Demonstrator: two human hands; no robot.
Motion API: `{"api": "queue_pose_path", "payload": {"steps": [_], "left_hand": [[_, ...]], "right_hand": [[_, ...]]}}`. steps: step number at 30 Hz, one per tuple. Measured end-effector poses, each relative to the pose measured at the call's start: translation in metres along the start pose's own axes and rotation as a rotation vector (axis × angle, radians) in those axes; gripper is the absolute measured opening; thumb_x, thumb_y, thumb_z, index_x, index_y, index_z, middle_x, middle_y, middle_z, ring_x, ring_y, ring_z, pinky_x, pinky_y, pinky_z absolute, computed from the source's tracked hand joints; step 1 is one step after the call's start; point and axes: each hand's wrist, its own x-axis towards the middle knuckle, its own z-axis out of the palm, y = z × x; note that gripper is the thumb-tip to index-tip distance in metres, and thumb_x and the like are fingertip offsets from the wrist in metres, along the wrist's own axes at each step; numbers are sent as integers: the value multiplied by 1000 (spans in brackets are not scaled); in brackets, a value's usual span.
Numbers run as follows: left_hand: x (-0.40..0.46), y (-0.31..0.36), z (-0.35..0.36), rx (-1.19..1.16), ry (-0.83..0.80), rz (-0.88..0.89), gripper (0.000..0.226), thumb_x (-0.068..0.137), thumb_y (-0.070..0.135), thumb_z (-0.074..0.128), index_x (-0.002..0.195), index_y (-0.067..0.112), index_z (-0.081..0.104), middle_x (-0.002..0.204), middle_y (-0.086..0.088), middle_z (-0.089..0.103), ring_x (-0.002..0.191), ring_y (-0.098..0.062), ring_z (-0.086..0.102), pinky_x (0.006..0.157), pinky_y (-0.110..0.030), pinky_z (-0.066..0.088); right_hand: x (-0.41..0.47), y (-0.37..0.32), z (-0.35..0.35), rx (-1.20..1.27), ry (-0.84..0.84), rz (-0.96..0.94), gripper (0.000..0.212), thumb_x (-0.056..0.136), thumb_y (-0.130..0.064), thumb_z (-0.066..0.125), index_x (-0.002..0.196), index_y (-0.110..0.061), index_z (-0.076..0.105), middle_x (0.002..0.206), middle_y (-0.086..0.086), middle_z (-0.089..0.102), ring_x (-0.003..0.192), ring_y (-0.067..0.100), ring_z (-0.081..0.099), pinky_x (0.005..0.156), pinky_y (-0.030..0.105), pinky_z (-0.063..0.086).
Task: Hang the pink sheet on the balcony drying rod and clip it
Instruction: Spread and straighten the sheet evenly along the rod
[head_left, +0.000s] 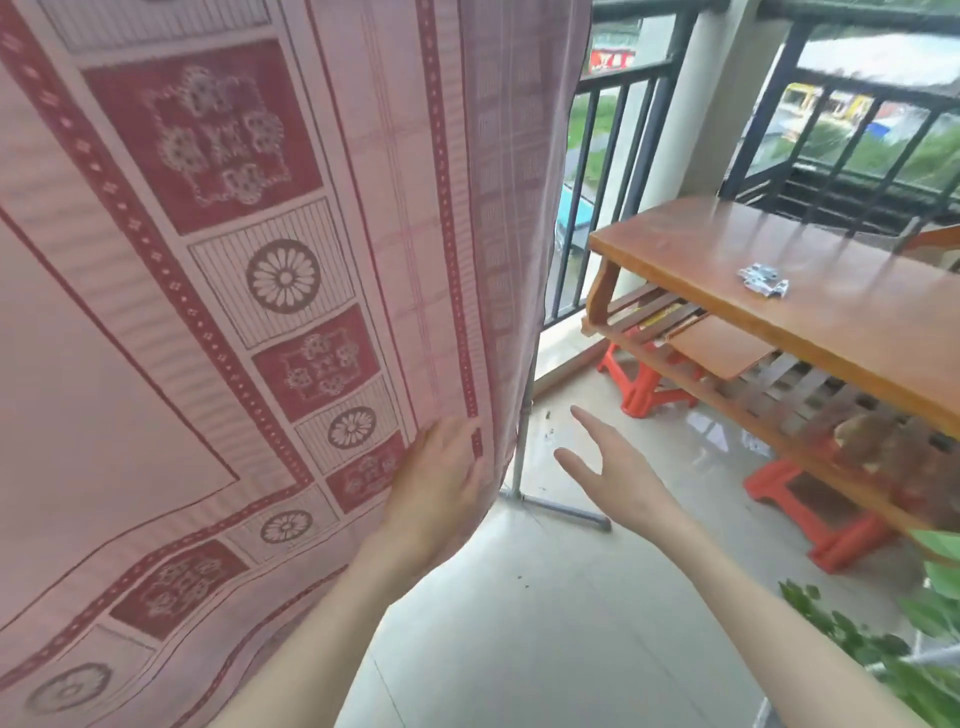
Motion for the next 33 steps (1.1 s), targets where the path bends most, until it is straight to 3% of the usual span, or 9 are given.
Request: {"api": "queue_pose_path", "payload": {"steps": [3, 6, 9, 14, 18, 22, 26, 30, 33], "left_hand": [[54, 37, -25, 23, 114, 64, 44, 93, 25, 43, 136, 16, 38, 142, -4, 38, 133, -20, 30, 112, -33, 22], [107, 66, -42, 23, 200, 126, 45, 93, 21, 46, 137, 14, 38, 144, -5, 35, 136, -21, 27, 113, -34, 19], [162, 82, -46, 87, 272, 198, 44, 92, 16, 49, 134, 13, 40, 143, -6, 37, 137, -22, 24, 112, -30, 16], [271, 97, -49, 211, 534, 280, 37, 86, 5, 57, 122, 11, 51, 134, -11, 46, 135, -27, 21, 112, -42, 23], [359, 115, -76, 367, 763, 265, 38, 84, 8, 58, 121, 12, 51, 134, -12, 45, 134, -29, 17, 114, -46, 13], [428, 137, -102, 519, 837, 245, 42, 84, 14, 55, 125, 15, 48, 132, -6, 49, 132, -26, 27, 114, -48, 9], [460, 145, -108, 610, 952, 120, 42, 86, 27, 53, 126, 14, 47, 124, -6, 53, 115, -22, 37, 103, -38, 23], [470, 149, -102, 764, 1020, -34, 47, 87, 49, 47, 120, 16, 50, 120, -7, 54, 113, -24, 38, 97, -40, 23], [476, 154, -98, 864, 1033, -162, 53, 81, 60, 49, 113, 19, 52, 118, -7, 54, 112, -24, 39, 97, -40, 22]], "right_hand": [[25, -10, -51, -12, 63, -30, 57, 93, -35, 50, 144, -22, 29, 149, -1, 35, 137, 14, 30, 109, 27, 23], [60, -17, -95, -28, 111, -91, 54, 93, -33, 50, 142, -21, 33, 147, -1, 38, 131, 14, 38, 111, 31, 27], [104, -19, -133, 7, 132, -149, 52, 93, -30, 50, 141, -17, 35, 142, 3, 45, 120, 15, 46, 108, 34, 34], [205, -26, -191, 28, 170, -264, 45, 94, -28, 50, 137, -15, 41, 132, 6, 54, 119, 19, 51, 101, 32, 39], [288, -48, -243, 254, 166, -328, 40, 95, -26, 49, 133, -15, 46, 127, 8, 57, 107, 16, 55, 91, 30, 45], [352, -75, -289, 462, 109, -421, 35, 97, -20, 45, 131, -16, 47, 125, 8, 59, 106, 17, 56, 93, 42, 50], [409, -99, -307, 651, -76, -577, 30, 97, -25, 43, 127, -25, 49, 123, -2, 60, 112, 16, 58, 94, 42, 50], [453, -116, -293, 847, -486, -714, 33, 95, -19, 47, 126, -29, 53, 120, -5, 64, 108, 12, 61, 91, 37, 51], [478, -120, -280, 940, -790, -758, 37, 85, -16, 54, 121, -12, 57, 104, 2, 67, 94, 16, 63, 80, 28, 52]]}}
